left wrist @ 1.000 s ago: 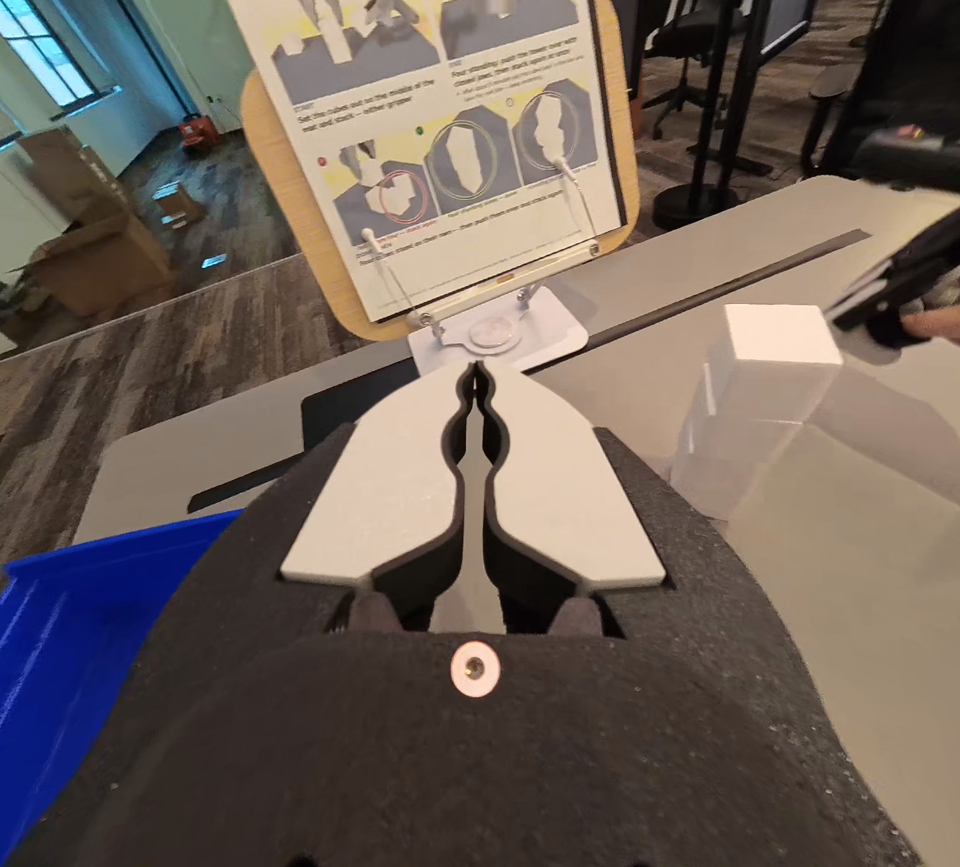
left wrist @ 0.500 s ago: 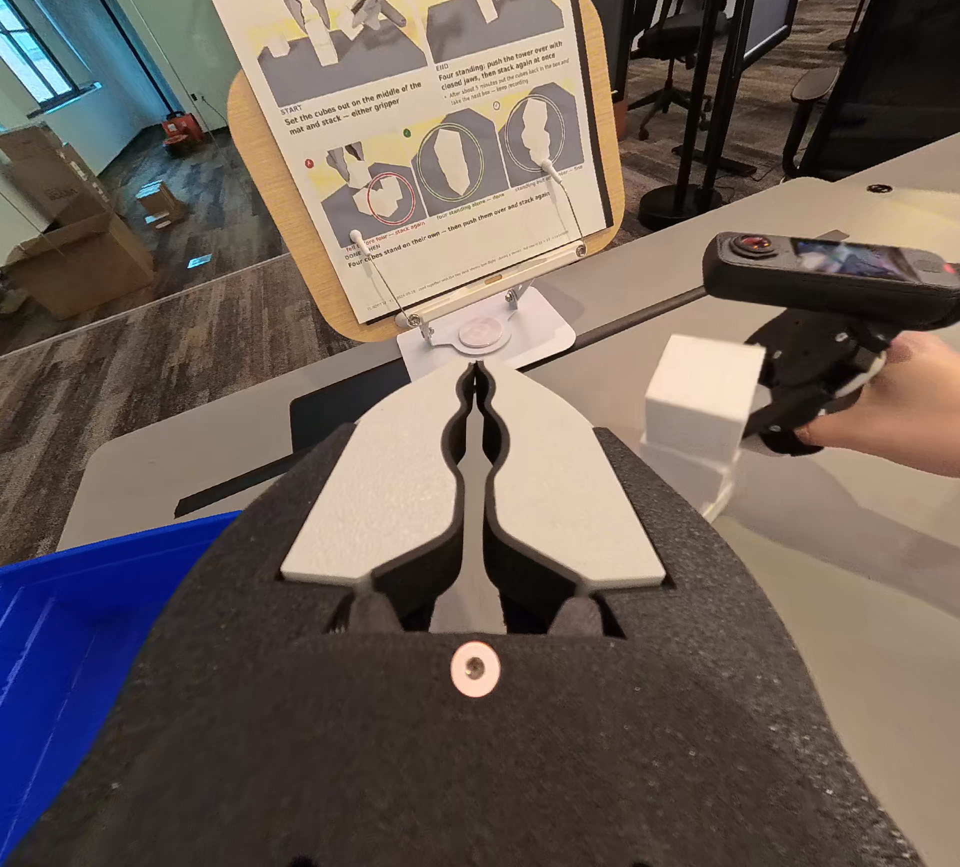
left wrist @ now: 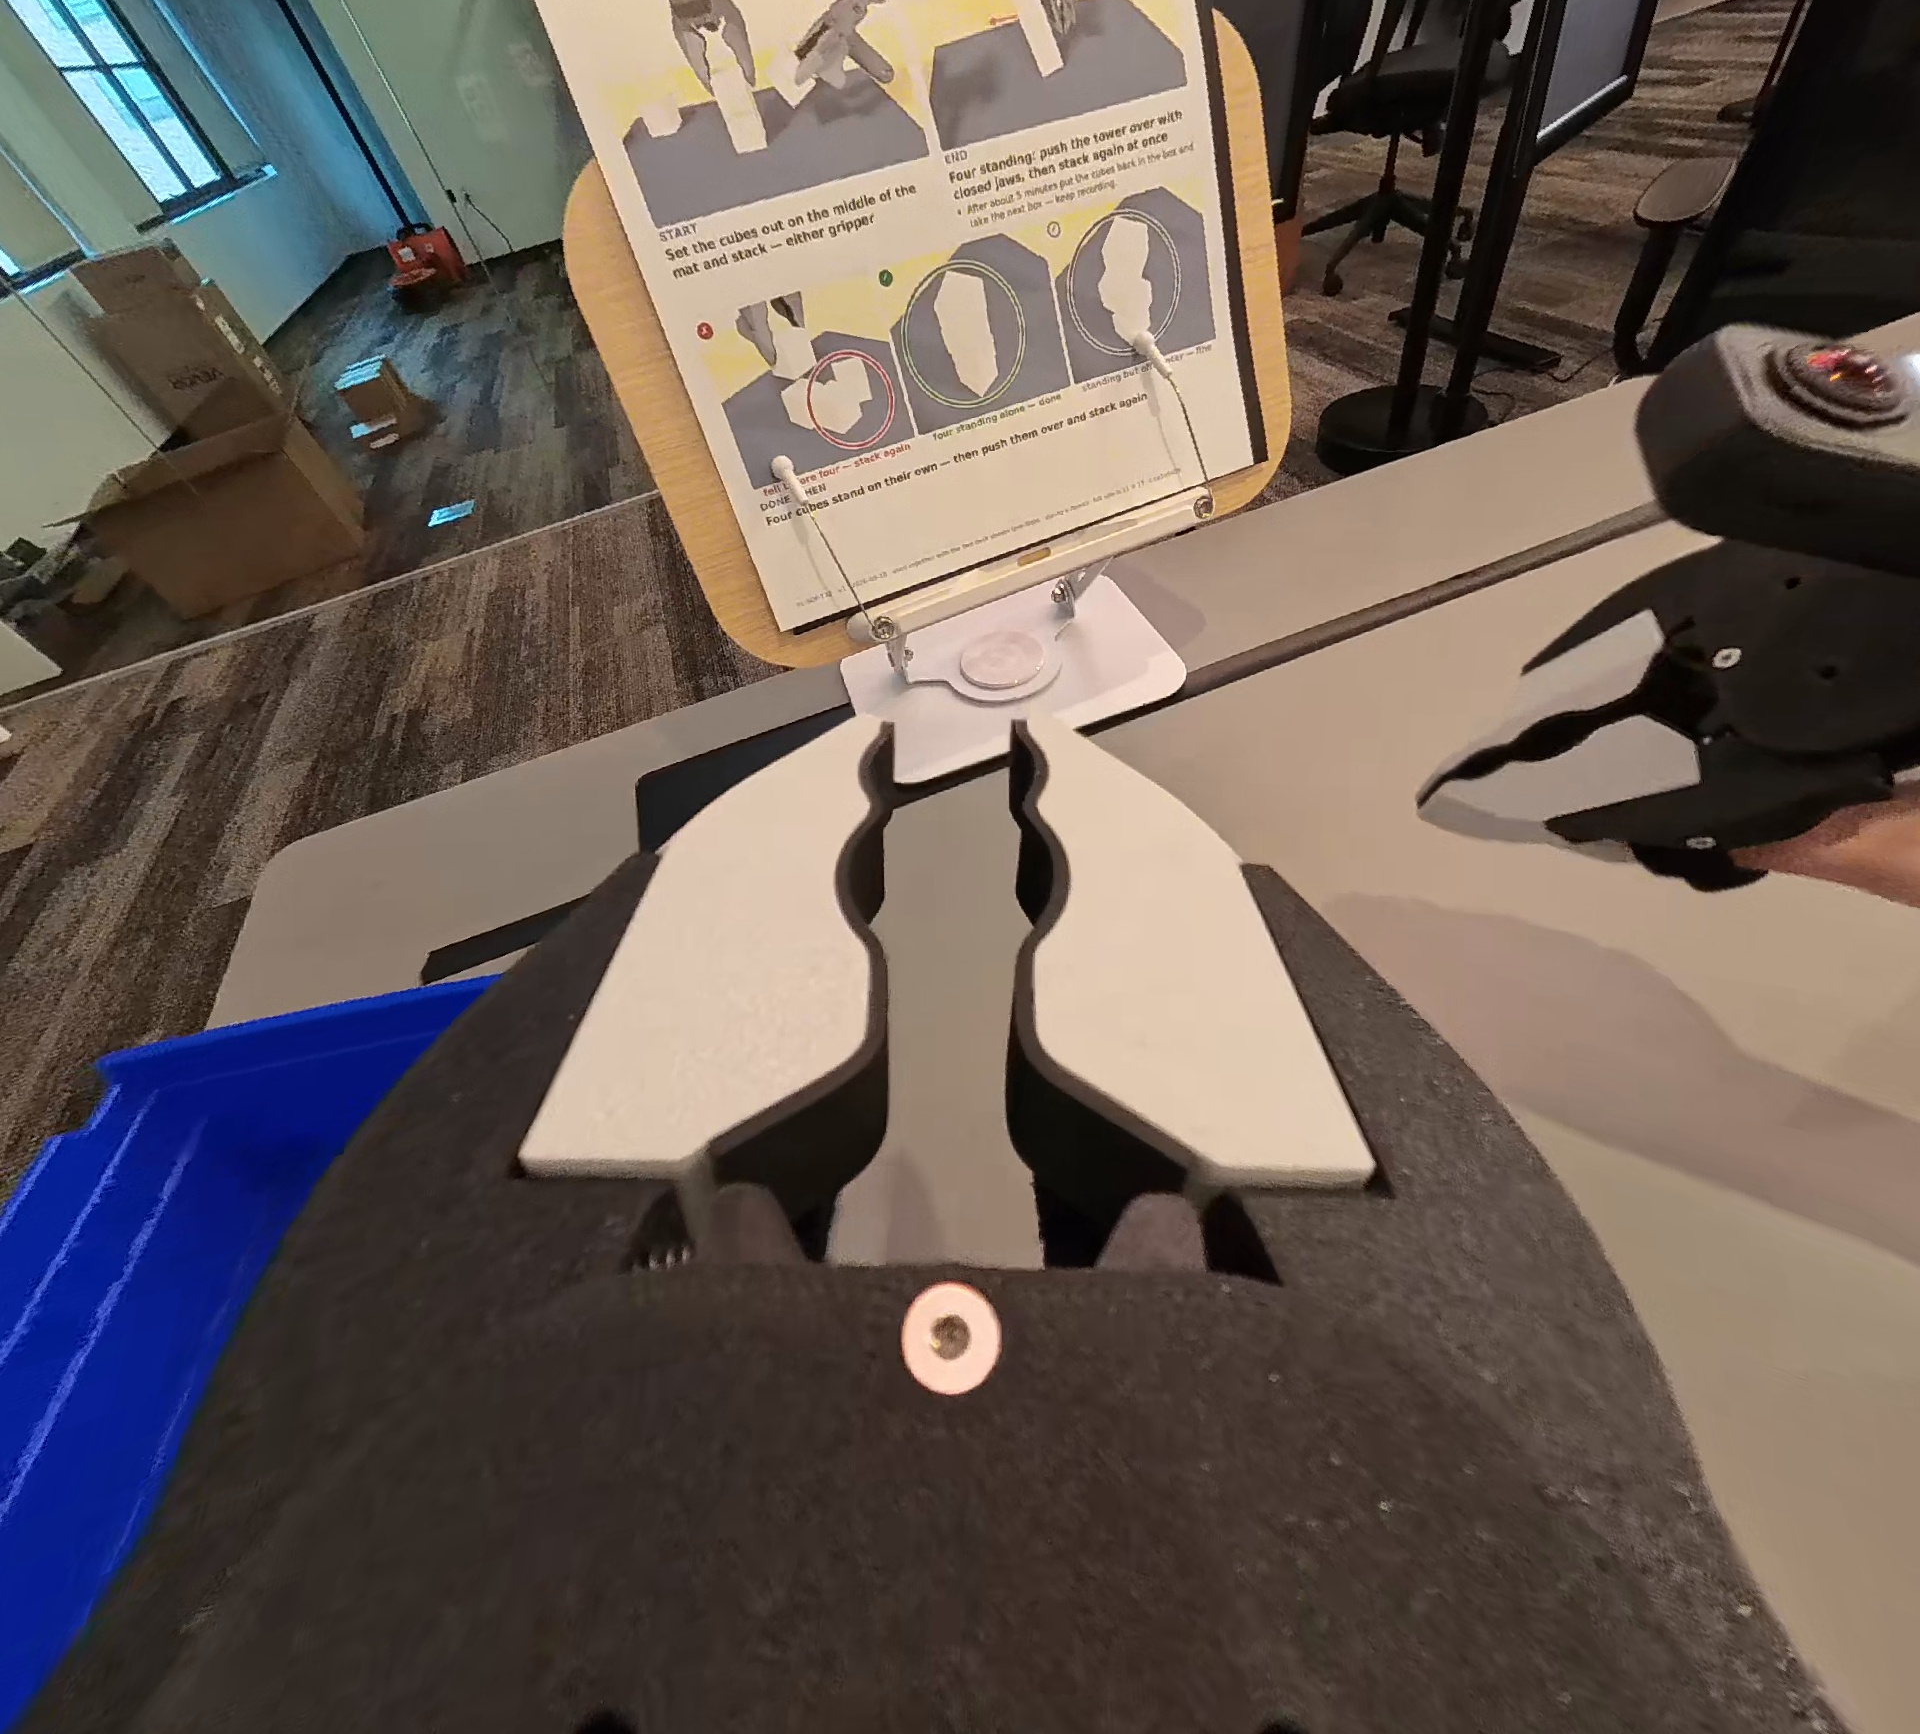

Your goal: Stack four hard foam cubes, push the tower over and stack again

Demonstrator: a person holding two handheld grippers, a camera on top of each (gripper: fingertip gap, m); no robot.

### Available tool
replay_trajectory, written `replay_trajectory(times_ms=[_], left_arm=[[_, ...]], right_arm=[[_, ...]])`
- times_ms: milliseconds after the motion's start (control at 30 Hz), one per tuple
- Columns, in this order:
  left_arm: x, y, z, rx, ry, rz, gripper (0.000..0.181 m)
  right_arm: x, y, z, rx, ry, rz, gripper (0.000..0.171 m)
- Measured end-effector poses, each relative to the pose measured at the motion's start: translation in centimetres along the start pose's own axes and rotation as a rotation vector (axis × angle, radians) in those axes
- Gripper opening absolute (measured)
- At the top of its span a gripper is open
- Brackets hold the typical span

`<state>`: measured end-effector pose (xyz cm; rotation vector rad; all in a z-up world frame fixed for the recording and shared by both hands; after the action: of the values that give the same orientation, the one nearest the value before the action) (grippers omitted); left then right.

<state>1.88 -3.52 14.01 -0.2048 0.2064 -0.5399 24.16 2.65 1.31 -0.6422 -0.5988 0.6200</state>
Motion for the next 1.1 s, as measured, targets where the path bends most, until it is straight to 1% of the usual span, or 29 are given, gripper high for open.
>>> replay_trajectory(times_ms=[67,167,233,267,300,367,400,433,500,533,600,667,767,867,1000,1100], left_arm=[[0.1,-0.4,0.0,-0.01,0.011,0.001,0.023],[0.7,-1.7,0.0,-0.032,0.054,-0.005,0.025],[1.2,-3.2,-0.2,-0.062,0.076,0.001,0.029],[1.4,-4.1,-0.5,-0.084,0.082,0.0,0.029],[1.7,-4.8,-1.0,-0.111,0.087,-0.003,0.03],[2.3,-6.0,-2.2,-0.17,0.101,-0.013,0.039],[2.5,-6.4,-3.0,-0.203,0.108,-0.02,0.042],[2.6,-6.6,-4.0,-0.225,0.113,-0.026,0.047],[2.7,-6.9,-6.7,-0.256,0.135,-0.055,0.055],[2.5,-7.0,-8.4,-0.268,0.129,-0.055,0.056],[1.6,-7.1,-11.8,-0.287,0.083,-0.03,0.048],[0.9,-7.2,-15.1,-0.329,0.03,-0.017,0.047],[0.1,-7.3,-18.6,-0.375,-0.04,-0.02,0.06],[-0.1,-6.9,-20.7,-0.453,-0.116,-0.076,0.071],[-0.7,-6.1,-22.7,-0.583,-0.134,-0.034,0.074],[-0.9,-5.5,-23.7,-0.657,-0.093,-0.005,0.075]], right_arm=[[0.3,-0.6,0.5,0.063,-0.04,-0.042,0.001],[0.7,-2.0,1.5,0.238,-0.125,-0.128,0.001],[0.8,-3.0,1.9,0.353,-0.154,-0.161,0.004],[0.9,-3.4,2.0,0.385,-0.157,-0.162,0.008],[1.0,-3.6,2.0,0.393,-0.154,-0.148,0.014],[1.4,-3.8,1.7,0.37,-0.123,-0.103,0.022],[1.7,-3.9,1.7,0.372,-0.104,-0.077,0.029],[2.0,-4.1,1.6,0.387,-0.086,-0.055,0.031],[2.6,-4.7,1.6,0.418,-0.056,-0.029,0.033],[2.9,-5.0,1.5,0.428,-0.045,-0.032,0.033],[3.7,-5.7,1.4,0.436,-0.036,-0.05,0.035],[4.3,-6.2,1.2,0.446,-0.03,-0.061,0.037],[5.1,-6.6,1.0,0.456,-0.007,-0.063,0.039],[5.6,-6.7,0.7,0.461,0.013,-0.057,0.04],[5.9,-6.3,0.2,0.437,0.019,-0.056,0.04],[6.0,-6.0,0.0,0.422,0.019,-0.055,0.04]])
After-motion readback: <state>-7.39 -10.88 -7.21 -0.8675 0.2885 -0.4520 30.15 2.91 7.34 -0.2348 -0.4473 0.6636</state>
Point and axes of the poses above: each gripper's, where its closed fingertips meet, y out along the fingers, z out of its top, x = y × z across the jaws, the point moved 7 cm from there along -y, back along the fingers, and after that the axes turned 10 degrees about -z, right-handed, at the moved point
